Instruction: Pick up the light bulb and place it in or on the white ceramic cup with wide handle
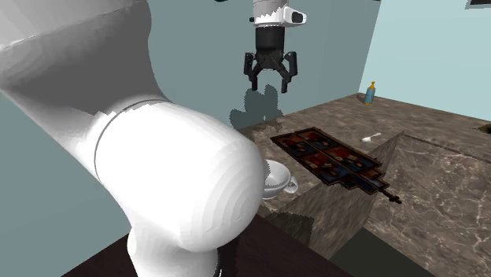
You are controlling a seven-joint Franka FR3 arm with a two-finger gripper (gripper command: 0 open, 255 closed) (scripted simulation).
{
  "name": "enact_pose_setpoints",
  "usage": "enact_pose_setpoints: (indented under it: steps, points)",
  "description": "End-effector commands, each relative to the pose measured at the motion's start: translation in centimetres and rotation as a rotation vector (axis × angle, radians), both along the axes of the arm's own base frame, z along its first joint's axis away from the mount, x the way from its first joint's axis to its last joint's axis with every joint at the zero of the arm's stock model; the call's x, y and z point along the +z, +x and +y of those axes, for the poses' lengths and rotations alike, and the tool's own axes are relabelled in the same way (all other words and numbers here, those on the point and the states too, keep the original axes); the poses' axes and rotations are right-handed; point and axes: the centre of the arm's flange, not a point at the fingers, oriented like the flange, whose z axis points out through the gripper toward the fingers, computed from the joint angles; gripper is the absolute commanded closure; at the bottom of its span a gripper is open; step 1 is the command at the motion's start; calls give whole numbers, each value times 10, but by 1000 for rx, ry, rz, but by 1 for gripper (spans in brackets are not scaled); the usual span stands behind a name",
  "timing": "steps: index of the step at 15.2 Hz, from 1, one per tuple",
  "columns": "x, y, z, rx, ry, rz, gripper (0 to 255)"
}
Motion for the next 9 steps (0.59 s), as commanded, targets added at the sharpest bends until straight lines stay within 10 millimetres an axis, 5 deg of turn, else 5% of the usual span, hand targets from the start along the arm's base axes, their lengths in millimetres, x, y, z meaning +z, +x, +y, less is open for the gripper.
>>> enact_pose_setpoints:
  steps: [1,9]
  points:
    - [-18,11,18,-5,-1,6,0]
    - [-86,59,87,-21,-10,32,0]
